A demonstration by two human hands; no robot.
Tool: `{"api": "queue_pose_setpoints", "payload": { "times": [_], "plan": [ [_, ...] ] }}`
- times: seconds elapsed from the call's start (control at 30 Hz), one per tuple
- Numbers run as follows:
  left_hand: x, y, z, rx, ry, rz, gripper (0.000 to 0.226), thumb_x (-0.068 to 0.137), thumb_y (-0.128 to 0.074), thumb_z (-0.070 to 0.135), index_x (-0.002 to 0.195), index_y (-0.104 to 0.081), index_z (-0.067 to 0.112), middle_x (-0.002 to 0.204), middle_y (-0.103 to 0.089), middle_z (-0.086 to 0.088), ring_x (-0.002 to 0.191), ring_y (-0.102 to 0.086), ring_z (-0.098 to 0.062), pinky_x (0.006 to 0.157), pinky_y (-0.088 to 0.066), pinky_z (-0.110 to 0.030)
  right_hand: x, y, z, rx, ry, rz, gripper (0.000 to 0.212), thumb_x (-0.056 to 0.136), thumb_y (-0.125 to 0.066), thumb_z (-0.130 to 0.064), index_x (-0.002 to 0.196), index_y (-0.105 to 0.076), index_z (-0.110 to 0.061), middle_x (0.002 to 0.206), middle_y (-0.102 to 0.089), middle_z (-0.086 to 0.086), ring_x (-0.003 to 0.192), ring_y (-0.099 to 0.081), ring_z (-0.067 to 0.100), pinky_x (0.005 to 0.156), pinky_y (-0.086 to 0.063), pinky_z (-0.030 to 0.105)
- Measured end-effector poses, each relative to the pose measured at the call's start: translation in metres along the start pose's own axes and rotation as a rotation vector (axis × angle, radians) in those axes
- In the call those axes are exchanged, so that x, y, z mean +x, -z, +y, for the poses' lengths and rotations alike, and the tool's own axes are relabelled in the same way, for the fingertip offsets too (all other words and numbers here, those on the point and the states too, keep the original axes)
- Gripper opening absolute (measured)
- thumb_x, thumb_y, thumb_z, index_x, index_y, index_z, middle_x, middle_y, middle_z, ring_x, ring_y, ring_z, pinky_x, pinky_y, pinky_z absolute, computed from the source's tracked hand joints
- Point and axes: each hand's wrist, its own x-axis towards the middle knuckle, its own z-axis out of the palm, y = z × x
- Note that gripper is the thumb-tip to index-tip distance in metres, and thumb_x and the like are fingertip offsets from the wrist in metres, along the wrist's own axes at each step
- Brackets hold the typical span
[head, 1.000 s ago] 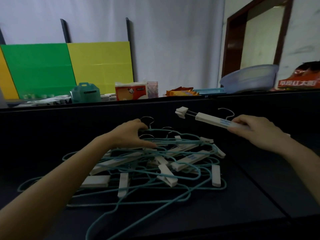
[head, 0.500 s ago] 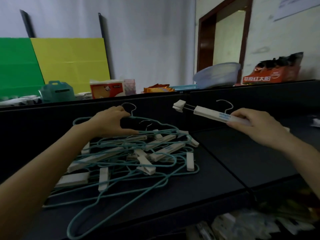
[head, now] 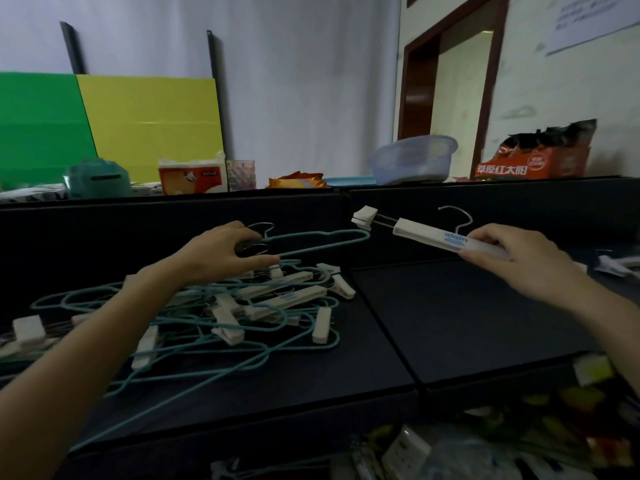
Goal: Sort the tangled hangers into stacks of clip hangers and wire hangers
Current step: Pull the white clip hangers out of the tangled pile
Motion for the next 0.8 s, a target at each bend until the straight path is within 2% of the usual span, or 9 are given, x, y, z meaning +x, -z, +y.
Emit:
{"api": "queue_pose_setpoints", "payload": {
  "times": [0.07,0.17,0.33,0.43,0.6,0.7,0.8],
  "plan": [
    [0.003,-0.009,0.024,0.021,-0.003,0.019,0.119,0.044,-0.022,0.097,0.131,-0.048,0.02,0.109,-0.045,0.01,0.098,-0.049,-0.013,0.085,-0.045,-0.033,-0.003,0.01,0.02,-0.016,-0.005,0.006,0.028,0.085,-0.053,-0.049,0.105,-0.058,-0.031,0.09,-0.059,-0.008,0.075,-0.056,0.013,0.064,-0.047,0.038],
    [0.008,-0.029,0.068,0.069,-0.023,0.03,0.11,0.051,-0.024,0.091,0.134,-0.044,0.021,0.124,-0.048,0.004,0.11,-0.05,-0.017,0.088,-0.045,-0.034,-0.01,0.025,0.054,-0.023,-0.011,0.006,0.029,0.084,-0.053,-0.049,0.105,-0.059,-0.029,0.092,-0.061,-0.006,0.077,-0.057,0.015,0.07,-0.05,0.045],
    [0.021,-0.073,0.146,0.181,-0.082,0.027,0.084,0.075,-0.039,0.074,0.136,-0.041,0.016,0.133,-0.047,-0.003,0.117,-0.048,-0.022,0.094,-0.039,-0.034,-0.022,0.045,0.109,-0.032,-0.008,-0.014,0.024,0.086,-0.055,-0.043,0.105,-0.06,-0.029,0.095,-0.062,-0.004,0.08,-0.058,0.015,0.073,-0.05,0.044],
    [0.033,-0.105,0.189,0.213,-0.128,0.005,0.081,0.076,-0.037,0.074,0.134,-0.042,0.018,0.129,-0.048,-0.003,0.116,-0.047,-0.022,0.095,-0.039,-0.035,-0.026,0.055,0.143,-0.044,-0.03,-0.025,0.023,0.087,-0.055,-0.042,0.106,-0.059,-0.029,0.099,-0.062,-0.003,0.084,-0.059,0.017,0.076,-0.05,0.044],
    [0.064,-0.149,0.243,0.188,-0.147,-0.109,0.081,0.078,-0.036,0.074,0.134,-0.041,0.016,0.132,-0.046,-0.004,0.119,-0.045,-0.022,0.096,-0.037,-0.035,-0.027,0.063,0.194,-0.089,-0.067,-0.044,0.025,0.087,-0.054,-0.044,0.107,-0.059,-0.03,0.1,-0.062,-0.005,0.085,-0.057,0.015,0.073,-0.049,0.04],
    [0.083,-0.17,0.264,0.13,-0.142,-0.173,0.079,0.079,-0.039,0.072,0.134,-0.041,0.016,0.135,-0.044,-0.005,0.122,-0.043,-0.023,0.099,-0.036,-0.035,-0.024,0.065,0.222,-0.101,-0.07,-0.056,0.019,0.086,-0.054,-0.046,0.102,-0.056,-0.036,0.1,-0.063,-0.004,0.085,-0.057,0.014,0.072,-0.048,0.038],
    [0.098,-0.185,0.275,0.138,-0.158,-0.208,0.079,0.077,-0.04,0.073,0.134,-0.042,0.018,0.133,-0.045,-0.003,0.12,-0.043,-0.021,0.098,-0.037,-0.034,-0.017,0.067,0.244,-0.118,-0.073,-0.063,0.021,0.087,-0.055,-0.044,0.104,-0.058,-0.033,0.099,-0.061,-0.005,0.086,-0.056,0.013,0.067,-0.043,0.033]
  ]
}}
